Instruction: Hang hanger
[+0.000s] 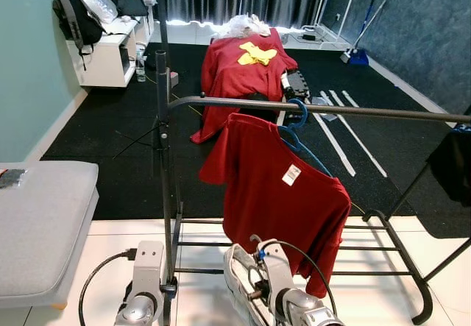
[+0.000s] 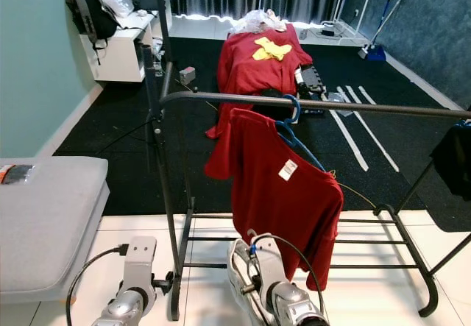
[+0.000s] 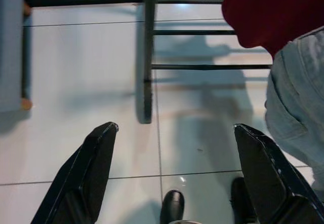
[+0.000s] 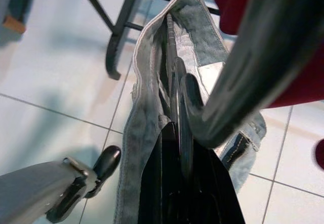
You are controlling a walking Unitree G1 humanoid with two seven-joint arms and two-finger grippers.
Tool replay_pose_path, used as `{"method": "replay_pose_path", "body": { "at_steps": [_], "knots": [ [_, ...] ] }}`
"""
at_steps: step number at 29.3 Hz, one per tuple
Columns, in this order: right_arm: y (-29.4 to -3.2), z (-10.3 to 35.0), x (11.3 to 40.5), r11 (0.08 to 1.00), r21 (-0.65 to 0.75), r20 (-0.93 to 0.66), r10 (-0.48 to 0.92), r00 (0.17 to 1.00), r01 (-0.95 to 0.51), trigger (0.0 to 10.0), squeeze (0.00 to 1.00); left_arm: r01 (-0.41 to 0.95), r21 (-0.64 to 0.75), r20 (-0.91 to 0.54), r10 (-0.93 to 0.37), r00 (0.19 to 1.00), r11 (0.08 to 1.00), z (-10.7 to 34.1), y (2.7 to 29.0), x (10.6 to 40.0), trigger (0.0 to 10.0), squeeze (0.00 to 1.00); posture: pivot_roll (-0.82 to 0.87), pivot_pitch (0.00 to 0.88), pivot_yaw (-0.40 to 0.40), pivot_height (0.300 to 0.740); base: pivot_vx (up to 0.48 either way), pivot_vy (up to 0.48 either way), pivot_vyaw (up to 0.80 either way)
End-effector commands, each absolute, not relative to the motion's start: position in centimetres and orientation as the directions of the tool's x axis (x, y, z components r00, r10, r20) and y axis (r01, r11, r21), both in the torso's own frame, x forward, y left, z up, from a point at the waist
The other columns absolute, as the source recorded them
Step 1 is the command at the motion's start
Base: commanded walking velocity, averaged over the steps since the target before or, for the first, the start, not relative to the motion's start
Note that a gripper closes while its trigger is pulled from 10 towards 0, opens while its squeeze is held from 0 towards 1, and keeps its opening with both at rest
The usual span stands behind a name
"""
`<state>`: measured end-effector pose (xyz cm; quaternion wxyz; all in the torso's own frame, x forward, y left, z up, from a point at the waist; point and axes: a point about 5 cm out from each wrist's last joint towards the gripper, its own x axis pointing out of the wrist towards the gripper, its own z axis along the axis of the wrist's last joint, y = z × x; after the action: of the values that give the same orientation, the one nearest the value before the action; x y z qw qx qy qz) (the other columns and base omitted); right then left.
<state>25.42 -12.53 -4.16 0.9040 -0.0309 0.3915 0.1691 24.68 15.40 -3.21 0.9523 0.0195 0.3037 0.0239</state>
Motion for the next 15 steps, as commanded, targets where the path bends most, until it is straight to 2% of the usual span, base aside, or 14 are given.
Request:
{"method": "replay_pose_path", "body": {
  "at_steps": [1, 5, 9, 14, 15],
  "knots": [
    [-12.9, -3.8, 25.9, 0.951, 0.081, -0.699, 0.267, 0.664, -0.298, 10.0, 0.0, -0.024, 0.058, -0.579, 0.053, 0.814, 0.998, -3.3, 15.1, 24.5, 10.0, 0.0, 0.08, 0.039, -0.101, 0.74, 0.0, 0.0, 0.0],
    [-12.9, -3.8, 25.8, 0.944, 0.077, -0.704, 0.279, 0.654, -0.321, 10.0, 0.0, -0.036, 0.069, -0.569, 0.069, 0.819, 0.997, -3.3, 15.1, 24.5, 10.0, 0.0, 0.09, 0.042, -0.111, 0.74, 0.0, 0.0, 0.0],
    [-11.8, -3.9, 25.4, 0.905, 0.077, -0.698, 0.348, 0.626, -0.418, 10.0, 0.0, -0.046, 0.063, -0.563, 0.074, 0.823, 0.997, -3.2, 15.4, 24.5, 10.0, 0.0, 0.09, 0.042, -0.11, 0.74, 0.0, 0.0, 0.0],
    [-12.0, -3.6, 25.7, 0.896, 0.04, -0.663, 0.355, 0.659, -0.443, 10.0, 0.0, -0.035, 0.025, -0.523, 0.043, 0.851, 0.999, -2.7, 15.4, 24.6, 10.0, 0.0, 0.1, 0.035, -0.108, 0.74, 0.0, 0.0, 0.0],
    [-12.0, -3.4, 25.6, 0.87, 0.013, -0.647, 0.384, 0.659, -0.493, 10.0, 0.0, -0.04, 0.018, -0.517, 0.043, 0.855, 0.999, -2.6, 15.6, 24.5, 10.0, 0.0, 0.1, 0.036, -0.107, 0.74, 0.0, 0.0, 0.0]
  ]
}}
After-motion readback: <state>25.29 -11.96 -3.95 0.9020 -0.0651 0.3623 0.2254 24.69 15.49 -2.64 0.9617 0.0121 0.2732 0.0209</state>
